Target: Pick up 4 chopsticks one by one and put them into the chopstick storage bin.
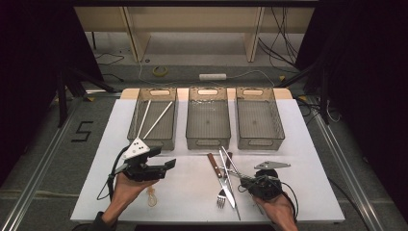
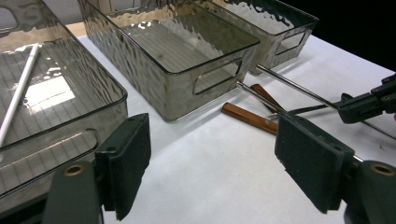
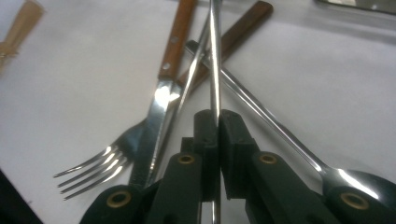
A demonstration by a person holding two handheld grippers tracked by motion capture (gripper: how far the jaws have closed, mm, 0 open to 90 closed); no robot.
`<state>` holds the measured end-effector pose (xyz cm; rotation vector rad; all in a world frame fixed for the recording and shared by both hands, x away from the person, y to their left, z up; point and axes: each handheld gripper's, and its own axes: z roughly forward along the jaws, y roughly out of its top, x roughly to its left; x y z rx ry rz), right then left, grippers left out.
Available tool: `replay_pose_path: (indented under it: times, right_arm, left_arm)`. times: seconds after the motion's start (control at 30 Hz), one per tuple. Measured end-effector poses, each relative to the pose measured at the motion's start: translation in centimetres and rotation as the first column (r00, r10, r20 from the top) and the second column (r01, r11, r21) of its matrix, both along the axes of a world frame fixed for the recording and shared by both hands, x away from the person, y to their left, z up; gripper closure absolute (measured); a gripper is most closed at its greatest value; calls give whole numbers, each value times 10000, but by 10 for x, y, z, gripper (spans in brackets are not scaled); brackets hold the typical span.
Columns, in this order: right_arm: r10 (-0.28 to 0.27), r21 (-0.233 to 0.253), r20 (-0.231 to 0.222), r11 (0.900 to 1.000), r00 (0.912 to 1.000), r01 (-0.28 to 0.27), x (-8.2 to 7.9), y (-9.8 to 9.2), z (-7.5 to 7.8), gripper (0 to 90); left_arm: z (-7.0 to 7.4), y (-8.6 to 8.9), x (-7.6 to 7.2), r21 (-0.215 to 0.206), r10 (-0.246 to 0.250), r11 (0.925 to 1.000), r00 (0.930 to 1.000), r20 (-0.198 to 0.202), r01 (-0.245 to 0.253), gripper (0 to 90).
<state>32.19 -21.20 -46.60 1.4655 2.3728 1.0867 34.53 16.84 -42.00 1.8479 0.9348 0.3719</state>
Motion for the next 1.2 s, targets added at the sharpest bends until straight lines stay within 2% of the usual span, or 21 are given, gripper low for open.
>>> replay_pose_path:
  times: [0.27, 0.53, 0.7, 0.93, 1.07, 1.2]
  right_arm:
    - [811, 267, 345, 9963, 9961, -820, -4, 7, 8, 863]
    - [1812, -50, 569, 9834, 9818, -1812, -8, 20, 14, 863]
    - [2546, -370, 596, 9668, 9652, -2527, -9, 30, 16, 863]
    - [3477, -829, 504, 9357, 9363, -3430, -9, 45, 20, 863]
    - [3838, -1047, 459, 9200, 9223, -3776, -10, 50, 22, 863]
    - [4141, -1203, 364, 9053, 9095, -4073, -11, 55, 24, 863]
  left_arm:
    - [-1, -3, 0, 69, -277, 9996, 9996, -49, 277, 246]
    - [-1, -7, 0, 170, -605, 9980, 9980, -154, 608, 232]
    - [-1, -12, 0, 415, -835, 9956, 9964, -143, 840, 222]
    - [0, -19, -1, 610, -1361, 9887, 9905, -190, 1370, 221]
    - [0, -24, -3, 818, -1748, 9809, 9842, -266, 1764, 221]
    - [1, -31, -6, 1277, -2139, 9681, 9765, -263, 2155, 221]
